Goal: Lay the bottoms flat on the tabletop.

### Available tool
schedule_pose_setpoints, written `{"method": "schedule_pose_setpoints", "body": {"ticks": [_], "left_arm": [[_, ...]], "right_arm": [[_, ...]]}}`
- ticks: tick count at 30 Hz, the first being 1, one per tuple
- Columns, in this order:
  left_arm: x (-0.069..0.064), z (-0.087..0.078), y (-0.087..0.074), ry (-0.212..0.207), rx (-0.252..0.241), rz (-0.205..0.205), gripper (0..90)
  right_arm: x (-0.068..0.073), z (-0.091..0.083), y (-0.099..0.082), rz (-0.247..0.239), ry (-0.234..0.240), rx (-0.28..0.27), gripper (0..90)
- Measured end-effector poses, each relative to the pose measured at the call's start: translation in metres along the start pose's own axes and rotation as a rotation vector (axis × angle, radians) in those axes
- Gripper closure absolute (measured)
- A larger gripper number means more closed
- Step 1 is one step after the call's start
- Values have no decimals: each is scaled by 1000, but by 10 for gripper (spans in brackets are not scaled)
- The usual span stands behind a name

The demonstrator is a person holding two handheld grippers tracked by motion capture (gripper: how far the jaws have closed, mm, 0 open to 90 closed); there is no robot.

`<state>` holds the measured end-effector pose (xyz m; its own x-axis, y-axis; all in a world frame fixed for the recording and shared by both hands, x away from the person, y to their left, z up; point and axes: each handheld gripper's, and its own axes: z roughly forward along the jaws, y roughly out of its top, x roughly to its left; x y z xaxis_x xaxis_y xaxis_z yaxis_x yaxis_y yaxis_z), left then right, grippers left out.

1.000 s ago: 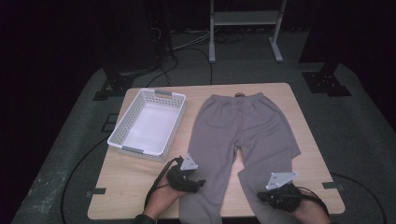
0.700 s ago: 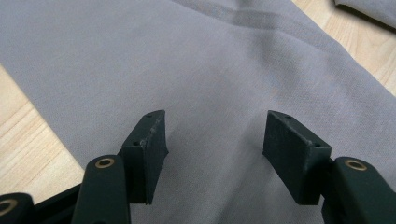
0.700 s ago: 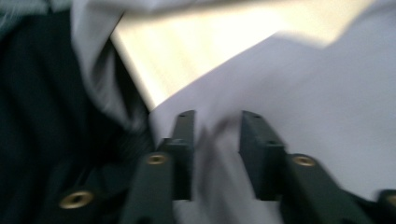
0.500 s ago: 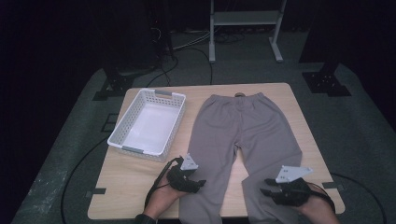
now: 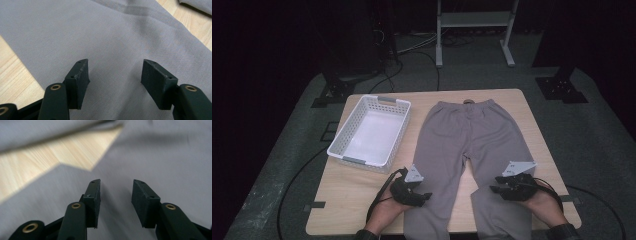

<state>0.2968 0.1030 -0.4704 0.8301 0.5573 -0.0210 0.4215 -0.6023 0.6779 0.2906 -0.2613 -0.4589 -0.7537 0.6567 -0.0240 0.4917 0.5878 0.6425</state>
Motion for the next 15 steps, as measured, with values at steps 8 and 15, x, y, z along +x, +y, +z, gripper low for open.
{"method": "schedule_pose_setpoints", "body": {"ticks": [8,15], "left_arm": [[-1,0,0,1,-3,-2,381],[0,-1,-1,-8,5,1,374]], "right_arm": [[2,-3,-14,2,-8,30,720],[17,-12,-22,-33,21,60,881]]}}
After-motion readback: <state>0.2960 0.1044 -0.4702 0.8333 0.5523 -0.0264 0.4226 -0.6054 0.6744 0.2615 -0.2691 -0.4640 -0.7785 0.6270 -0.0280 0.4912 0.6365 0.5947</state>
